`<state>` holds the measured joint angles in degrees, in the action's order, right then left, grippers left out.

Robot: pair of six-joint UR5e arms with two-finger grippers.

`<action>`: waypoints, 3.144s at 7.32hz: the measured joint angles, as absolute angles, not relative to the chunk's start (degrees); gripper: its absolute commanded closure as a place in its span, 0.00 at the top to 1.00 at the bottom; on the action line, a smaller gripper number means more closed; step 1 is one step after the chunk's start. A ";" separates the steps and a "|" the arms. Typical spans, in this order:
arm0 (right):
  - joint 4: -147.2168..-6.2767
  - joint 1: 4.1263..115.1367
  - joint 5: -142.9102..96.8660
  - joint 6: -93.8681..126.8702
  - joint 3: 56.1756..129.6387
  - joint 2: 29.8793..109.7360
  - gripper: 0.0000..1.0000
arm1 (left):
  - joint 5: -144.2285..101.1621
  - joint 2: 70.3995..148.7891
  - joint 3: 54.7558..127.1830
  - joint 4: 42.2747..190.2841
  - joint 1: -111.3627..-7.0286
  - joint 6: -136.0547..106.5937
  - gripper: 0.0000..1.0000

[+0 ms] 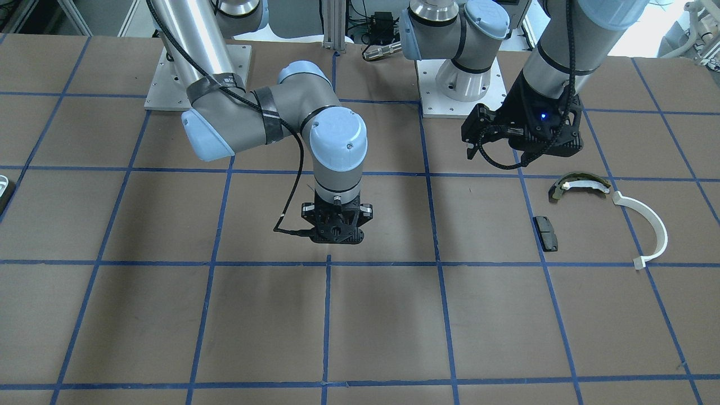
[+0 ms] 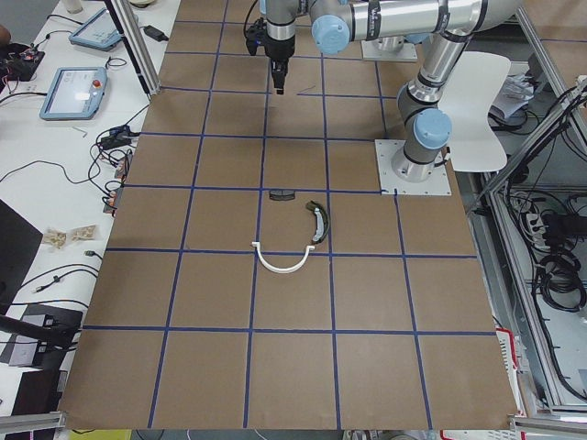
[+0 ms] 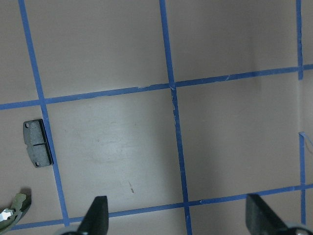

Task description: Place bearing gear from tray to pile

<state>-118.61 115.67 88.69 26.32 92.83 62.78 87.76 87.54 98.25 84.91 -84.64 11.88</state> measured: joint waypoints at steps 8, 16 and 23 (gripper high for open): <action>-126.16 100.79 84.87 3.40 95.49 65.84 1.00 | 87.60 92.30 100.53 81.78 -85.54 9.66 1.00; -119.61 56.68 96.03 -72.21 95.21 69.18 1.00 | 87.53 109.47 108.08 52.41 -104.32 0.11 0.94; -121.81 43.72 95.12 -111.93 95.61 62.69 1.00 | 87.91 115.33 108.22 47.73 -106.85 -0.97 0.38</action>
